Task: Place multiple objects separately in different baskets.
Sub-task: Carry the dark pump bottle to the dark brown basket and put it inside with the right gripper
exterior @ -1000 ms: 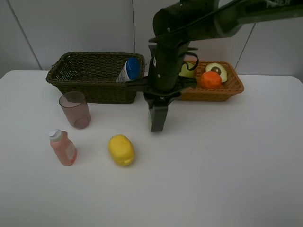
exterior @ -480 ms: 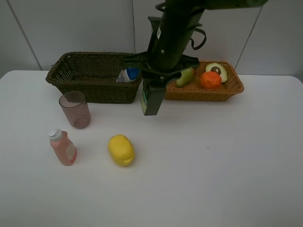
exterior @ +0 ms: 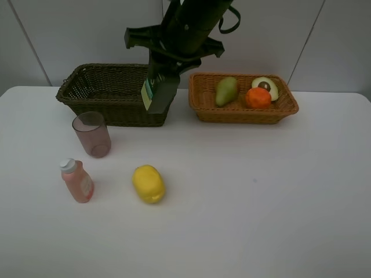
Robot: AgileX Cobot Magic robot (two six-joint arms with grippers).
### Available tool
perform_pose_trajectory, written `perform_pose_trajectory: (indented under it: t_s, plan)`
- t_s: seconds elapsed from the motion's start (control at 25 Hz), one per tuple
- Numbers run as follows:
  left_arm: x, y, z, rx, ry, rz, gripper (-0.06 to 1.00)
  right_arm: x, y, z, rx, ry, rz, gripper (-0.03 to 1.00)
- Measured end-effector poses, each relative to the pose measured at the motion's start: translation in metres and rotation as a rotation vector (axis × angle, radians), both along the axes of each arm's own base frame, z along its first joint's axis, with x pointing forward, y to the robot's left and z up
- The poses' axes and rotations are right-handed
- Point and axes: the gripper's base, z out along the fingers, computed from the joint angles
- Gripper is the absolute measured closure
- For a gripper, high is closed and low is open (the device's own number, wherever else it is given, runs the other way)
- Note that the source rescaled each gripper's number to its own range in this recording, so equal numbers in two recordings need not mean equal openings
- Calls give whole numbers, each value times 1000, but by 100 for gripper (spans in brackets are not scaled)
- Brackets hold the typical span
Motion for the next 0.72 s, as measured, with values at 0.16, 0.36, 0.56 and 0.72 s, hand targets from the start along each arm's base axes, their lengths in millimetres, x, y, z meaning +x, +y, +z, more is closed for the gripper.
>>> perform_pose_trajectory:
  t_s: [0.16, 0.36, 0.56, 0.72]
  plan:
    - [0, 0, 0, 0, 0, 0, -5, 5, 6, 7, 73, -82, 12, 91]
    - [0, 0, 0, 0, 0, 0, -5, 17, 14, 8, 152, -213, 22, 91]
    - [0, 0, 0, 0, 0, 0, -5, 31, 25, -6, 210, -296, 10, 92]
    - [0, 0, 0, 0, 0, 0, -5, 43, 33, -26, 237, -340, 0, 92]
